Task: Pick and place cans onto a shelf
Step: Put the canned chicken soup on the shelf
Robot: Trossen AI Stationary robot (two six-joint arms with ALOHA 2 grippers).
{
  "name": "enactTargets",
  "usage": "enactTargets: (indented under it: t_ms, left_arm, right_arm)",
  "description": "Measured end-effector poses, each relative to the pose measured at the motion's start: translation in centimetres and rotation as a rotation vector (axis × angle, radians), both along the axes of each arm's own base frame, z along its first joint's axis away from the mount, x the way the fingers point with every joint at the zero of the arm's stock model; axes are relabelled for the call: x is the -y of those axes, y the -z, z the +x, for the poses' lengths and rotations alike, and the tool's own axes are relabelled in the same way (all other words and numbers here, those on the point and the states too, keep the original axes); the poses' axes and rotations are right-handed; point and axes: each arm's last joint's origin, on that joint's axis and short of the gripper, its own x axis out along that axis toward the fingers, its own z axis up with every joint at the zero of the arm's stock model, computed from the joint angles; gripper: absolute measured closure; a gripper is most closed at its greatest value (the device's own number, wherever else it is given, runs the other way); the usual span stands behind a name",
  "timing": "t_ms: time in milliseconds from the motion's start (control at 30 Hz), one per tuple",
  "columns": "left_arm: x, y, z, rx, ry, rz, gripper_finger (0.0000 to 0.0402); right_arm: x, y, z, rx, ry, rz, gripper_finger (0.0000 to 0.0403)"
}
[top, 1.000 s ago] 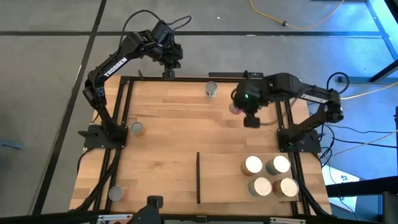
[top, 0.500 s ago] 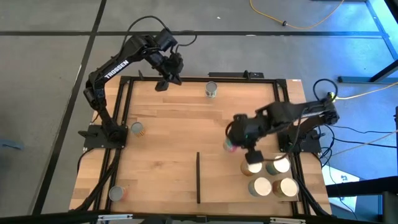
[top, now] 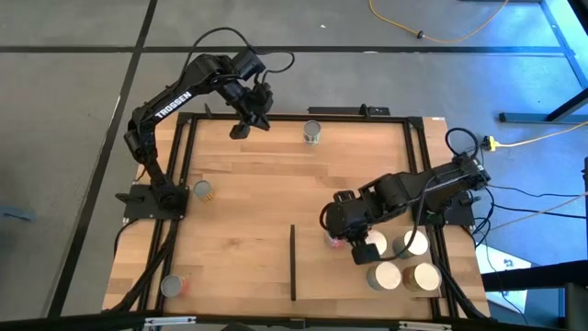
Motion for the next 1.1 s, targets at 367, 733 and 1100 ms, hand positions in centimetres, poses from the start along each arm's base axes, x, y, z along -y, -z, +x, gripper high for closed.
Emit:
enactTargets:
  t_ms: [367,733,1100]
  left_arm:
    - [0.0,0.0,0.0,0.0,0.0,0.0,0.0374]
    - [0.0,0.0,0.0,0.0,0.0,0.001,0.0374]
    - [0.0,0.0,0.0,0.0,-0.001,0.0,0.0374]
  right_arm:
    - [-0.55,0.03,-0.35,-0.022,-0.037,0.025,0.0395]
    - [-0.56,0.02,-0.46,-0.034,-0.063,0.042,0.0351]
    - [-0.56,-0.03,-0.44,-0.027,-0.066,0.042,0.0344]
